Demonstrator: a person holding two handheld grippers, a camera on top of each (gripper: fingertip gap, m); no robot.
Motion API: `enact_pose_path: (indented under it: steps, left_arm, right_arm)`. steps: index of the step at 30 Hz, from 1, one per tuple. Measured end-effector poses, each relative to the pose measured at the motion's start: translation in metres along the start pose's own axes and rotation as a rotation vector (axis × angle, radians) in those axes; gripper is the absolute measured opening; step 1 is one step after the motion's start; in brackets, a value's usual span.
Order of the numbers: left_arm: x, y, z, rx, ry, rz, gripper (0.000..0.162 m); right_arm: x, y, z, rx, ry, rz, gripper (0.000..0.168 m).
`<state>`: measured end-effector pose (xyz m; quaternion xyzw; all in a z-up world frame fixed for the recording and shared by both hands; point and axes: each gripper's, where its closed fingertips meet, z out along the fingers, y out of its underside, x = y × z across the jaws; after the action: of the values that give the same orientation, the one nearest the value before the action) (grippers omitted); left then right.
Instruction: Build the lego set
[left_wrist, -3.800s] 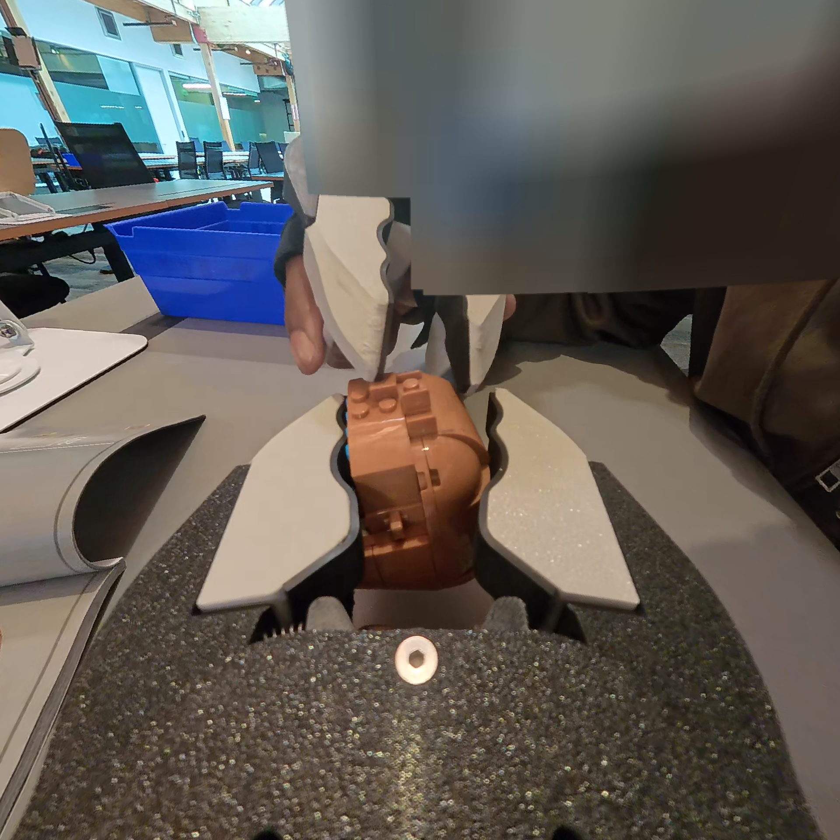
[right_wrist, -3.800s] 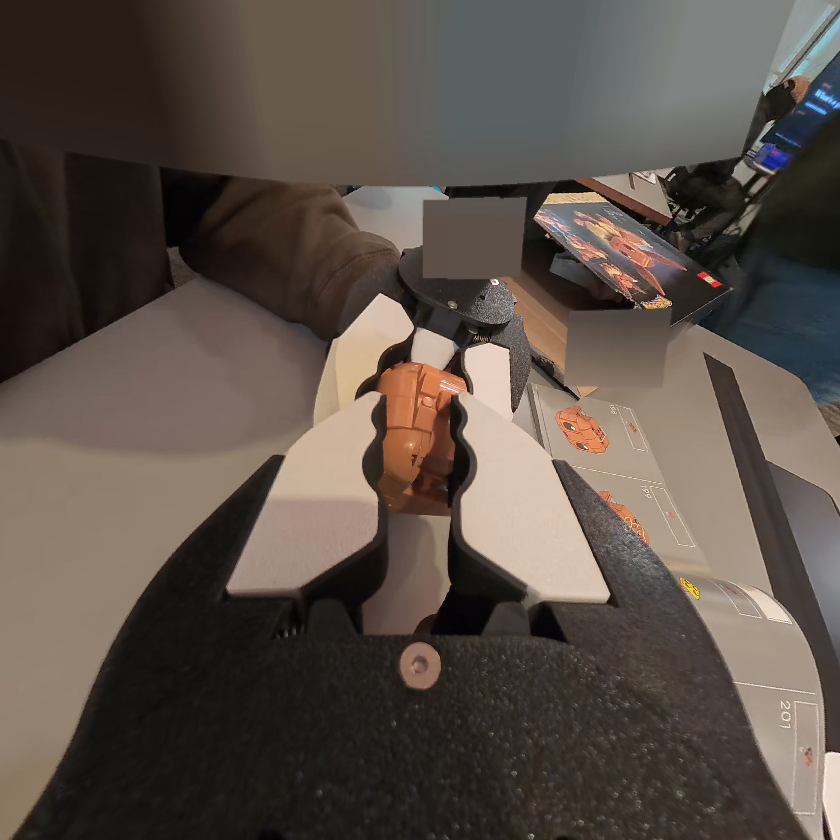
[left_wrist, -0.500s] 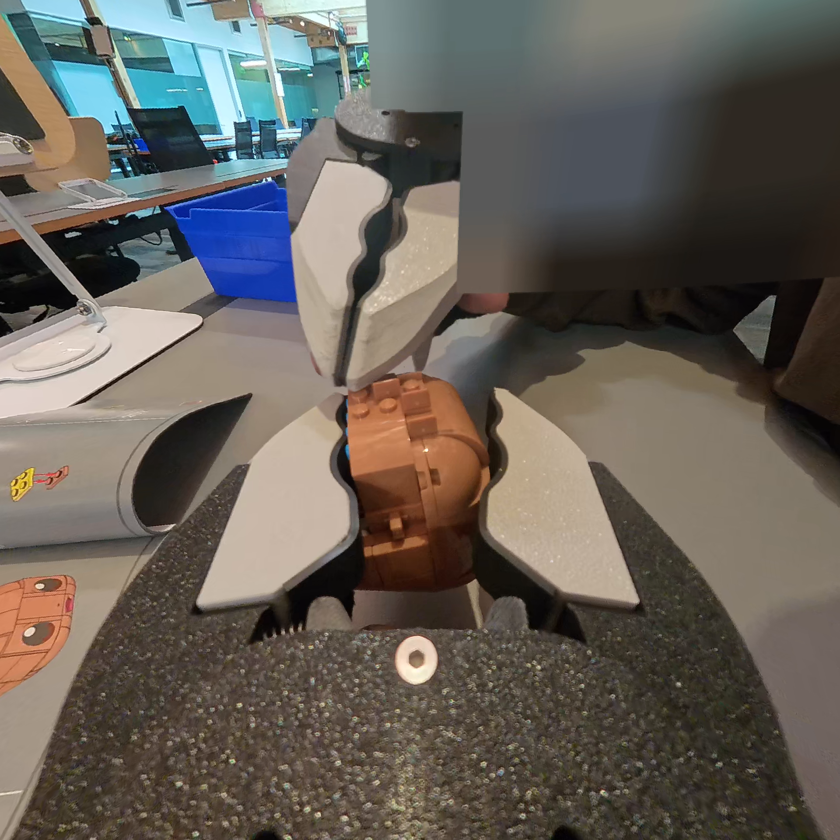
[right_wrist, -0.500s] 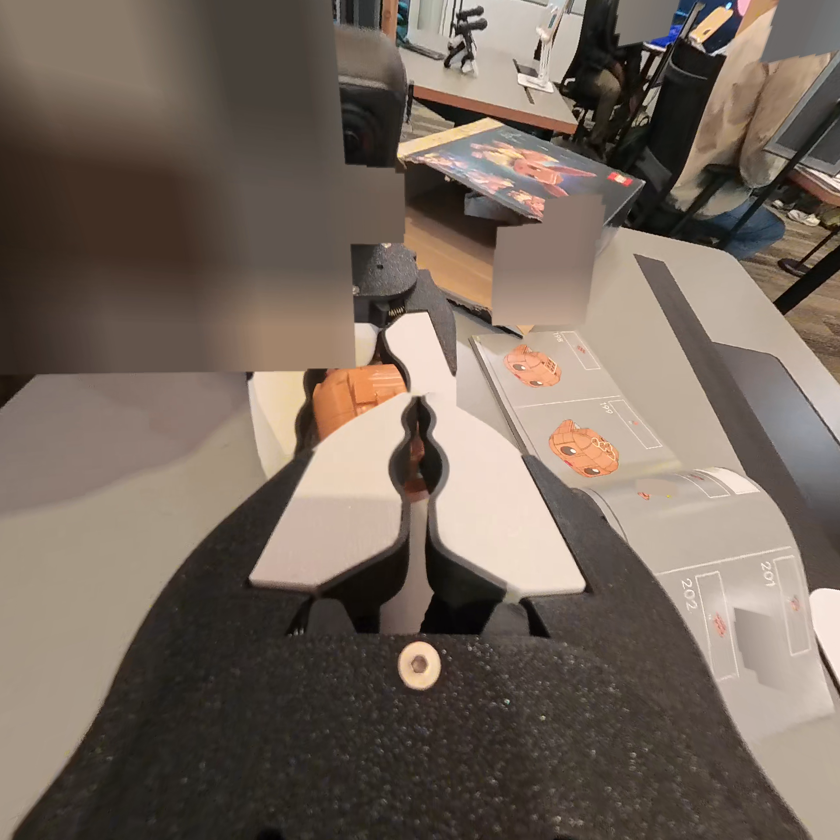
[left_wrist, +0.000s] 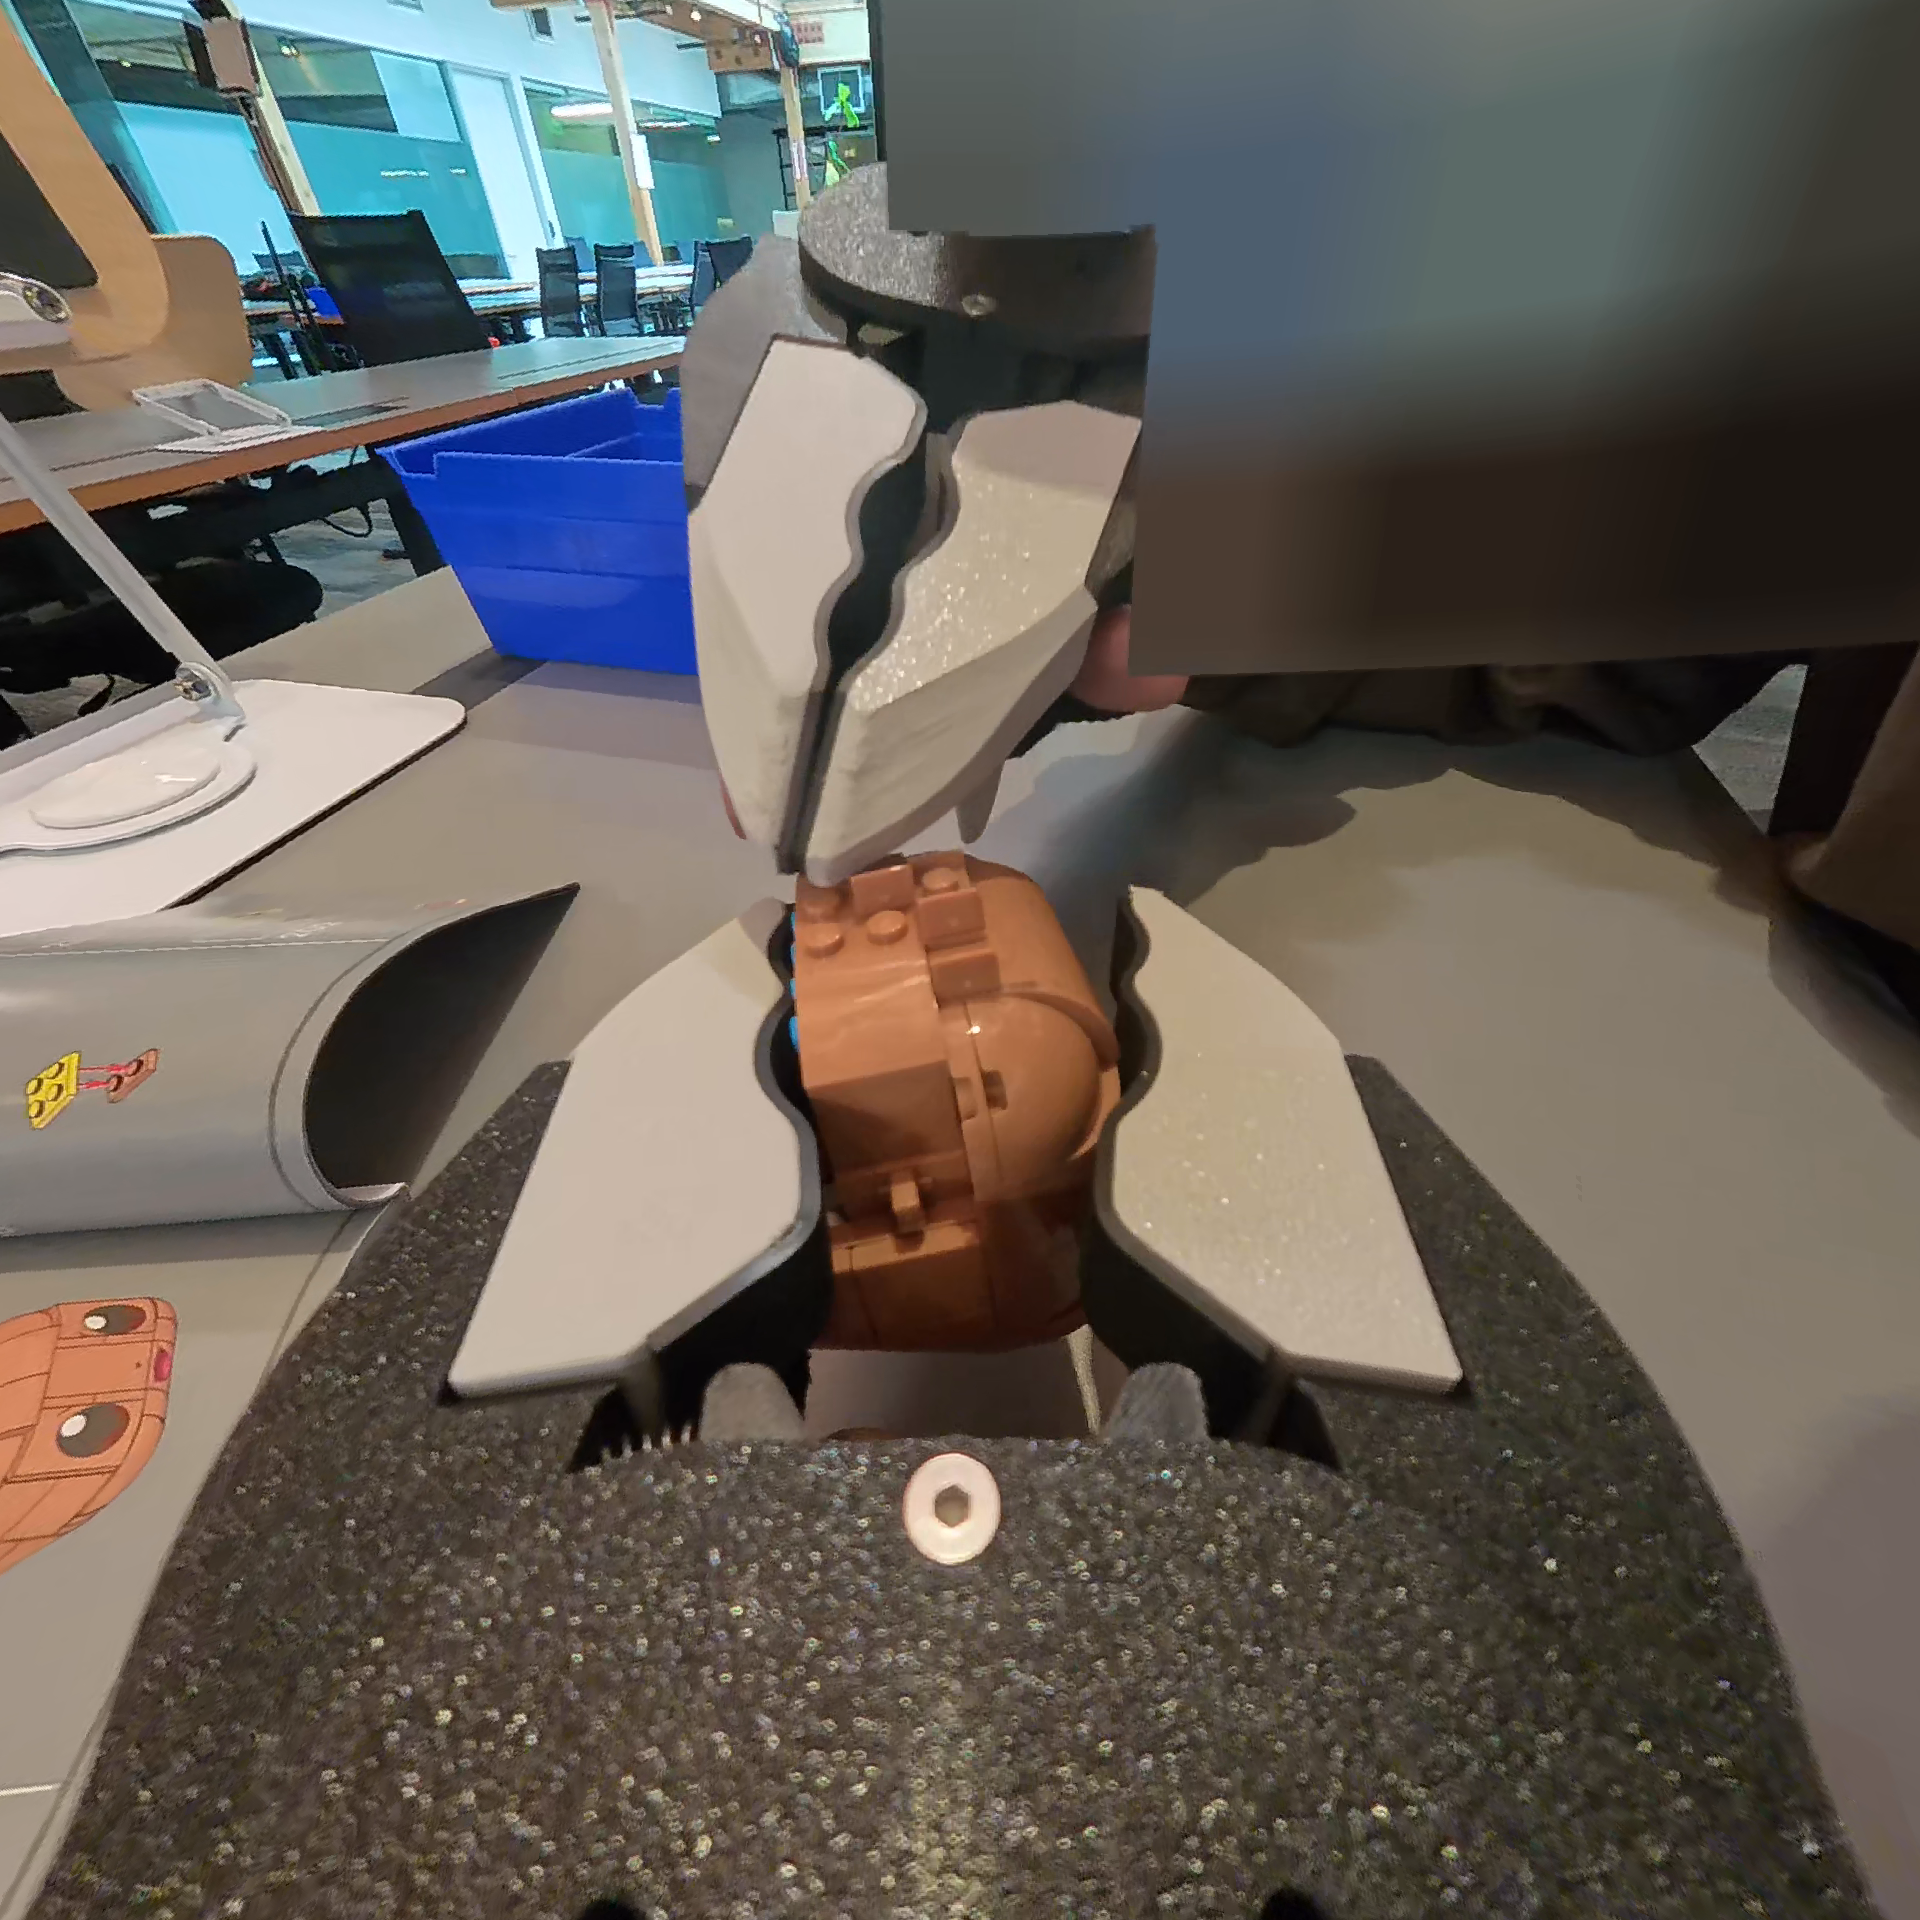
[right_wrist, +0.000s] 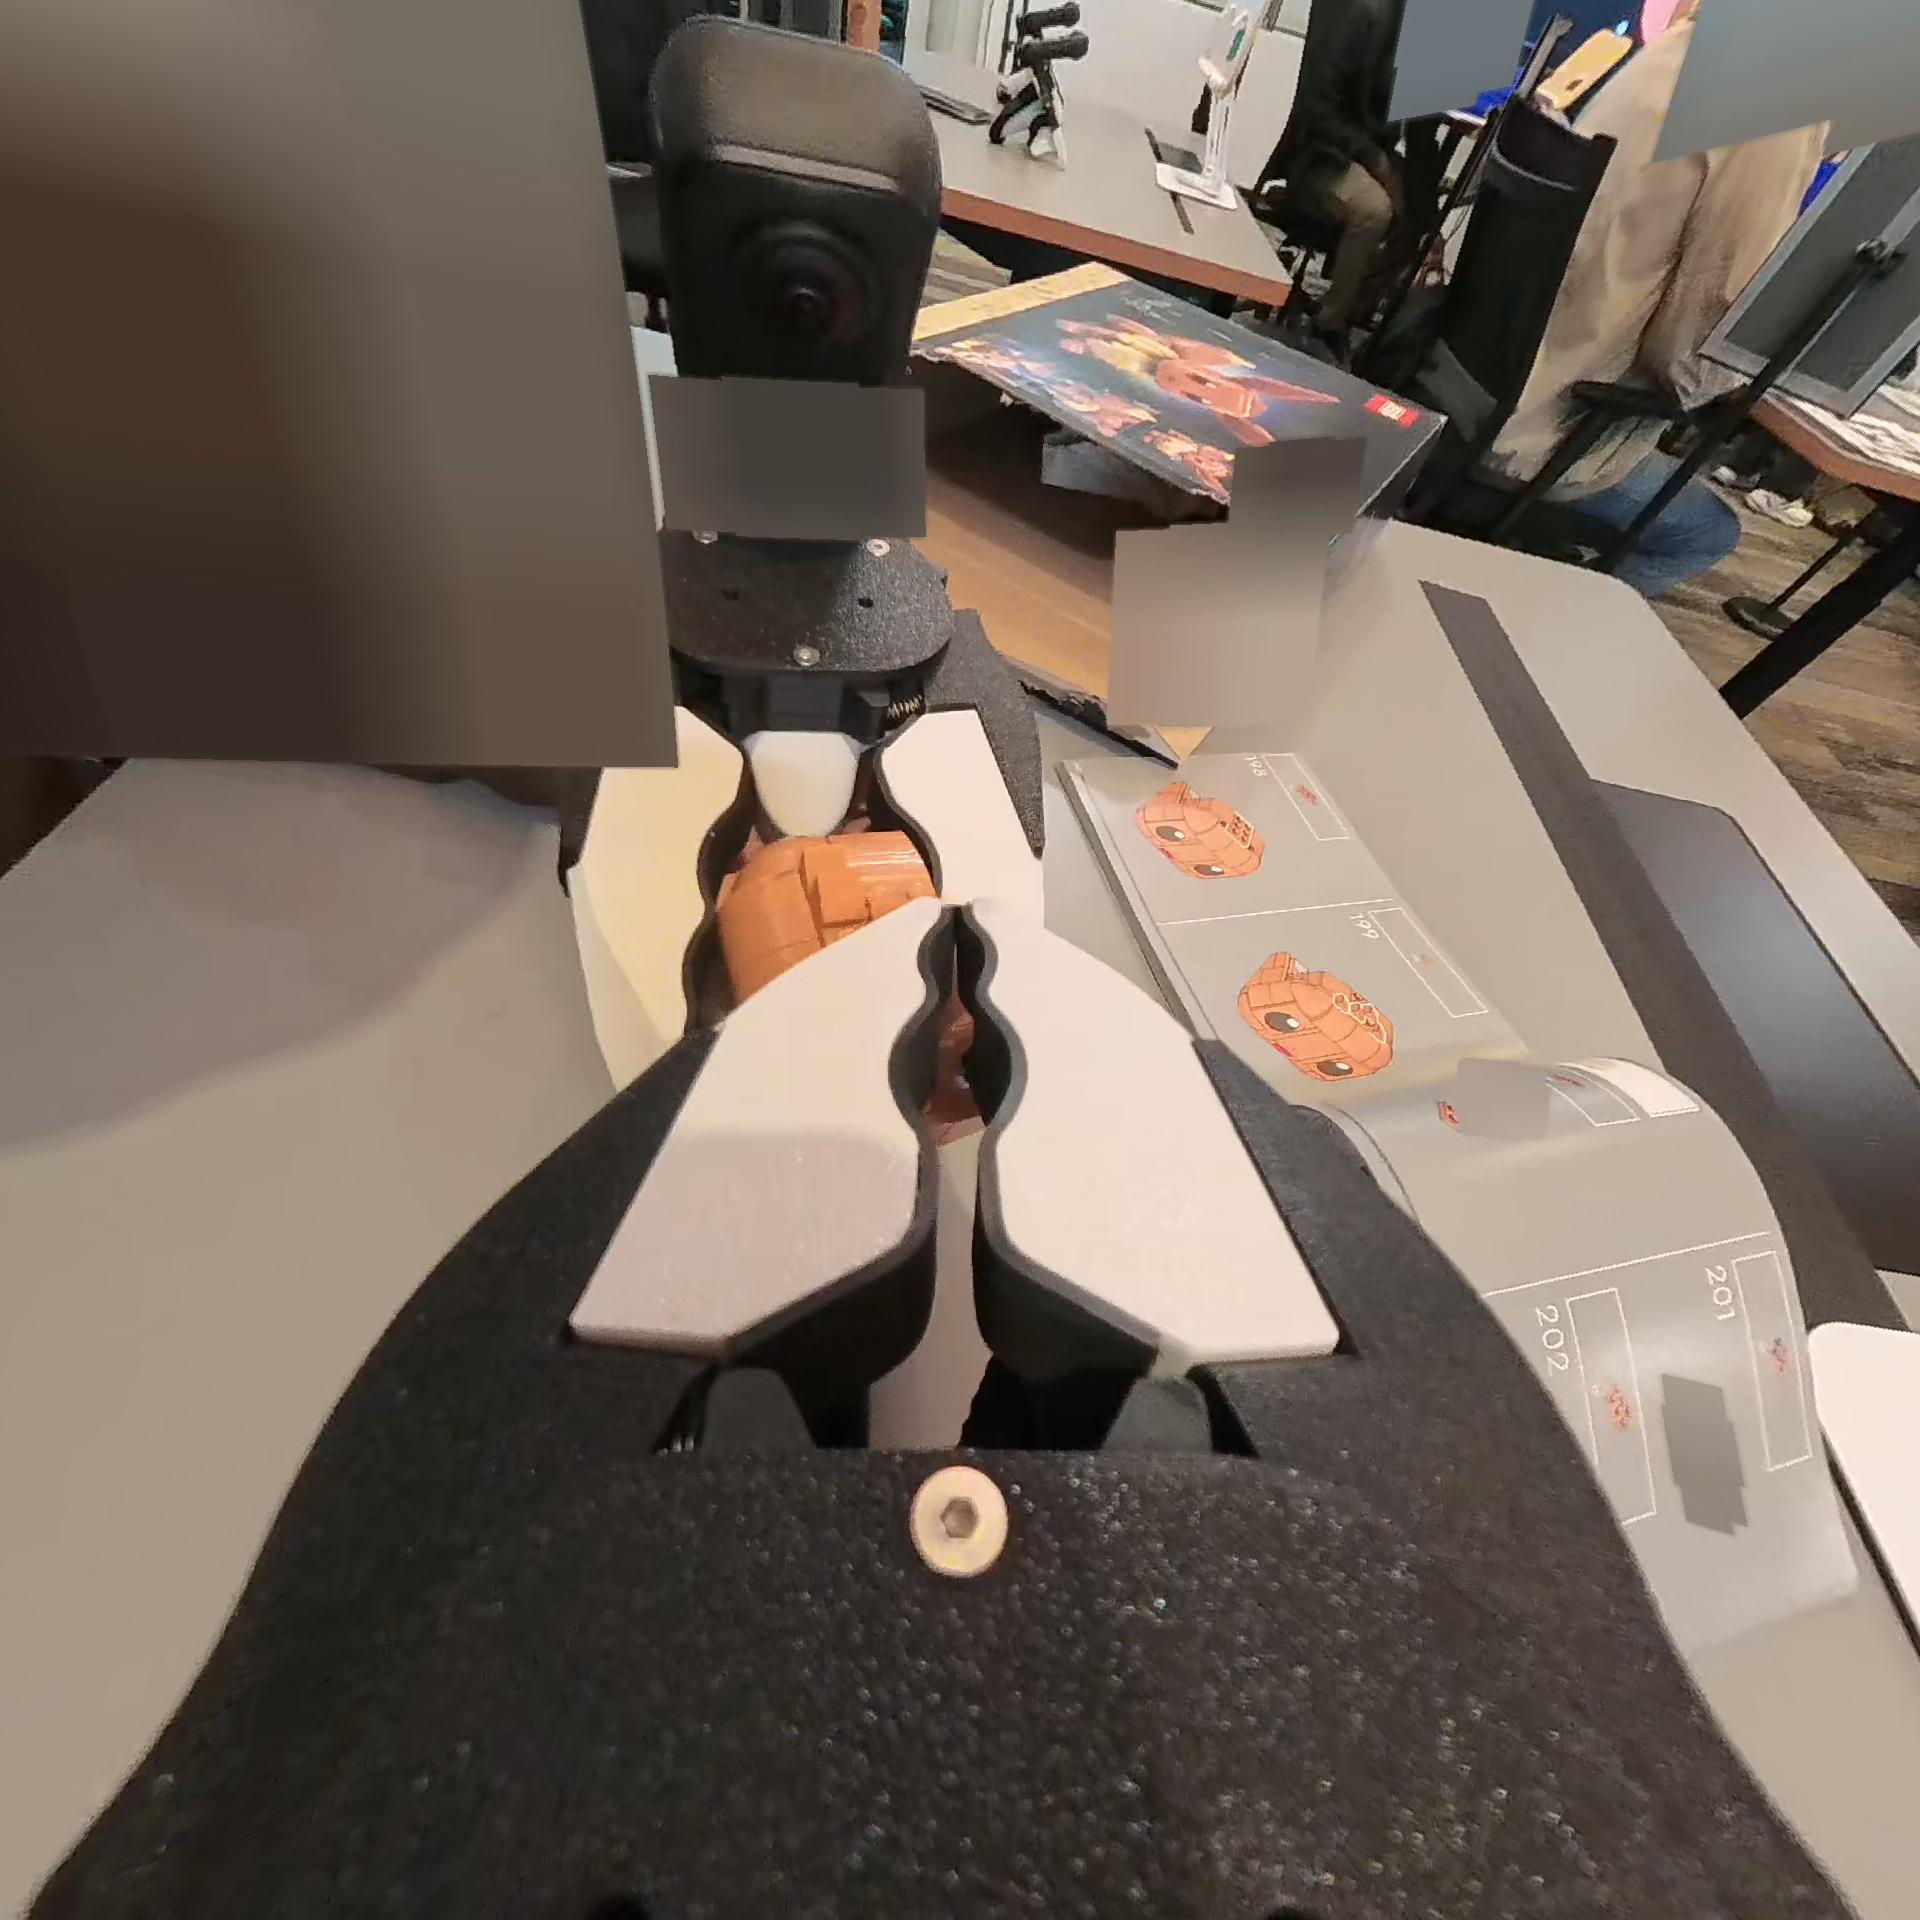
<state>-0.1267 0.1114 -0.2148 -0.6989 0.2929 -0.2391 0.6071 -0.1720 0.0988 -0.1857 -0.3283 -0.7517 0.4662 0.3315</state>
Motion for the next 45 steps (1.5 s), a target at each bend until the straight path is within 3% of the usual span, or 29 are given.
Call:
enact_pose_path:
  steps: [19,22,27,37,45]
  left_arm:
    - [-0.004,0.005,0.003,-0.040,-0.028,-0.013,0.057]
    - [-0.008,0.003,0.002,-0.022,-0.049,-0.034,0.057]
    - [-0.007,-0.001,-0.002,0.012,-0.023,-0.050,0.057]
    - [0.001,-0.006,-0.004,0.048,0.043,-0.056,0.057]
    - [0.014,0.001,0.001,-0.012,0.088,0.015,0.057]
  right_arm:
    - [-0.009,0.000,0.005,-0.010,0.057,-0.030,0.000]
    - [0.001,-0.004,0.003,-0.034,0.178,-0.110,0.006]
    - [0.018,-0.020,-0.017,0.108,0.226,0.007,0.009]
    - [0.002,-0.008,-0.006,0.100,0.097,0.099,0.008]
    - [-0.018,-0.008,-0.012,0.086,-0.116,0.110,0.009]
